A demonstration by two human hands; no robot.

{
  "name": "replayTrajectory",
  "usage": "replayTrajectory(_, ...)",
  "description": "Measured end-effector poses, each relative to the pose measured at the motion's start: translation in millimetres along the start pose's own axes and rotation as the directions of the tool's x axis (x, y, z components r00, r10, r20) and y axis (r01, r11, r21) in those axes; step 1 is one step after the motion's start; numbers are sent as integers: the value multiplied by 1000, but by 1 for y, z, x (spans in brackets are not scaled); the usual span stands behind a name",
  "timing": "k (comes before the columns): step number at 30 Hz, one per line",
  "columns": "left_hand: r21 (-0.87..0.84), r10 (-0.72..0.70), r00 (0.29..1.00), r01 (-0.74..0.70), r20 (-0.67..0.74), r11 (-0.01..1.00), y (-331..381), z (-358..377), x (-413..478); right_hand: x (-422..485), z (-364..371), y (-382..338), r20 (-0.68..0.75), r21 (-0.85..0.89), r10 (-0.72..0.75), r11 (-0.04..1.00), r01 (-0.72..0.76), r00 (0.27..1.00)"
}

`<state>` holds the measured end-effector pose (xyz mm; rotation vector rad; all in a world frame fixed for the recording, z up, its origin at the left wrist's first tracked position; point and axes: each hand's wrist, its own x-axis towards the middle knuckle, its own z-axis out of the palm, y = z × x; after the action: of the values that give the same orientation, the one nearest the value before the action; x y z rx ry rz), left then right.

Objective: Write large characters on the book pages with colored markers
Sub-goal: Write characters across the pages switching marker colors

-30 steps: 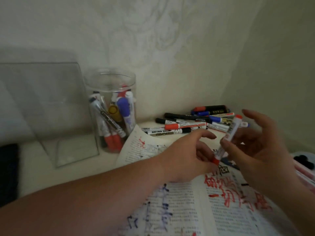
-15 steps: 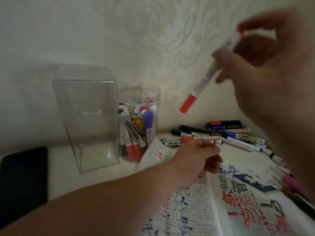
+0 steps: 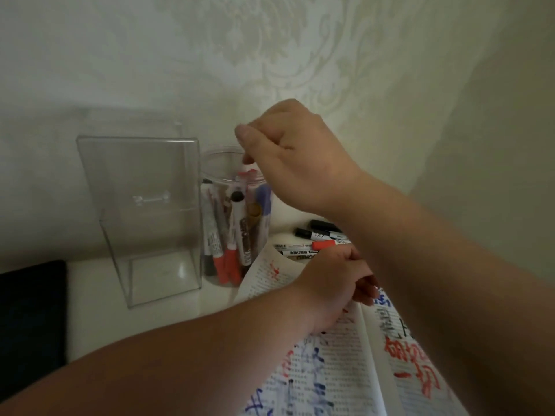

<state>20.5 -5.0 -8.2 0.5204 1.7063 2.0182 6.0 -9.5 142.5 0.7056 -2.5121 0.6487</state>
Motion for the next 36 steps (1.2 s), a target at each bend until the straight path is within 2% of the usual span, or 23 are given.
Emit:
replayTrajectory(2,7,-11,1000,11,-15,1000,-1,0,2,-6,2,7,36,-61,-7,998,10,999)
replayTrajectory(3,10,-18,1000,18,-20,1000,-2,0,2,-11,2,11,9,-31,-10,999,10,1000)
replayTrajectory(5,1,-25,999,25,-20,1000,-4,0,3,-22,2,22,-179,35,-31,999,38,983)
replayTrajectory(7,-41,-9,1000,8,-8,999,-3,0,4,-36,-1,41,-296,72,60,997,-41,953)
replayTrajectory(8,-93,-1,1000,0,-7,996,-2,1,3,-43,-3,55,-288,85,144,989,-124,947)
replayTrajectory(11,-203,-2,1000,2,-1,979,4,3,-1,-62,-10,102,-79,-60,353,932,-358,932)
replayTrajectory(13,-174,34,998,-25,51,984,6,6,-6,-76,-12,128,83,-199,428,892,-405,900)
replayTrajectory(15,-93,91,984,-77,152,993,7,8,-12,-87,-12,146,180,-294,419,886,-358,890)
replayTrajectory(18,-28,124,962,-121,244,992,7,8,-16,-94,-8,150,266,-308,354,913,-269,896)
replayTrajectory(22,-63,124,976,-114,180,991,6,6,-13,-89,2,142,365,-261,297,942,-210,882)
replayTrajectory(27,42,124,976,-133,177,990,12,8,-18,-71,6,132,525,-507,366,860,-63,768)
replayTrajectory(28,43,107,980,-116,168,992,13,8,-18,-71,7,133,514,-510,368,857,-69,775)
replayTrajectory(30,40,76,987,-82,142,996,14,9,-19,-77,7,141,414,-442,305,891,-103,857)
replayTrajectory(32,44,58,992,-63,108,997,14,9,-18,-89,0,153,208,-336,184,936,-107,961)
replayTrajectory(33,45,51,995,-56,91,997,13,10,-18,-94,-7,158,91,-310,120,947,-87,989)
replayTrajectory(34,43,46,996,-49,74,998,12,10,-17,-98,-15,161,-21,-278,78,957,-80,997)
replayTrajectory(36,26,40,999,-41,33,999,11,11,-17,-110,-40,155,-150,-122,145,979,-164,978)
